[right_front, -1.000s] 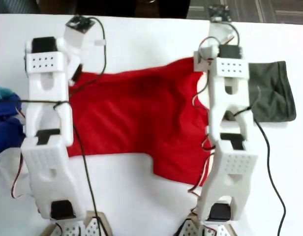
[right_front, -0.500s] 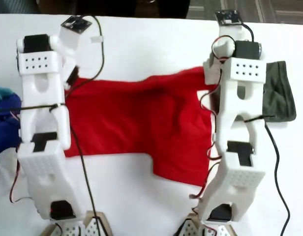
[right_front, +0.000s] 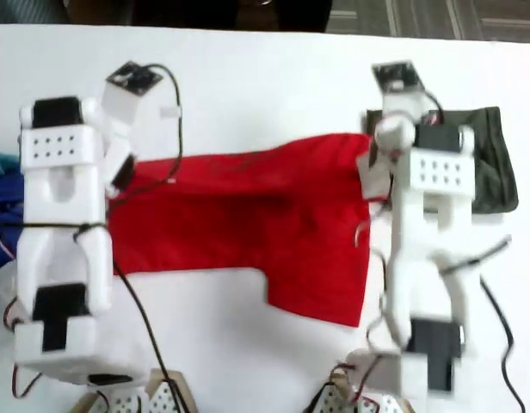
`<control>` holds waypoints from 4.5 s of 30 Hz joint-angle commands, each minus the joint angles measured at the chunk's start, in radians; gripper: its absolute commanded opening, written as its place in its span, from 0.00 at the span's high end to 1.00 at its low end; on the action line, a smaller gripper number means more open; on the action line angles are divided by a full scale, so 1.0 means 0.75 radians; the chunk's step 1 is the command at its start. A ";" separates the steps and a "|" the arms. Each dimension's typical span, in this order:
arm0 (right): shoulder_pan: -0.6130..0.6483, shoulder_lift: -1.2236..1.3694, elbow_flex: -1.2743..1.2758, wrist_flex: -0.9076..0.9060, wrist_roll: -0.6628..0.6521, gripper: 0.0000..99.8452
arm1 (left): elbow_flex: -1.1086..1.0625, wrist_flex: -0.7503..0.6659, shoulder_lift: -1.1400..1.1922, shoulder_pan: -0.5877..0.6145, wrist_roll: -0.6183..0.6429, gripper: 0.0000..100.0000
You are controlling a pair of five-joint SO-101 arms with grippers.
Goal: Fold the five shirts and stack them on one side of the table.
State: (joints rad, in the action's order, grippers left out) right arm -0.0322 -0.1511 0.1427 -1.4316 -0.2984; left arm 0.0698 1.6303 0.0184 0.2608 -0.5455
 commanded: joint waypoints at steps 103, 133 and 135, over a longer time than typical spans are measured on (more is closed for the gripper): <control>0.232 0.030 0.466 0.568 0.068 0.98 | 1.145 0.213 0.982 0.108 0.145 0.97; 0.562 -0.463 1.064 0.228 -0.393 0.85 | -1.214 -1.025 -0.372 0.131 0.180 0.97; 0.564 -0.437 1.064 0.232 -0.393 0.82 | -1.169 -1.025 -0.370 0.164 0.182 0.97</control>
State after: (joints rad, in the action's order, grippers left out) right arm 0.3790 -0.4764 0.9436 -1.2566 -0.5900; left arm -0.8493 0.8861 -0.2179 0.3498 -0.4196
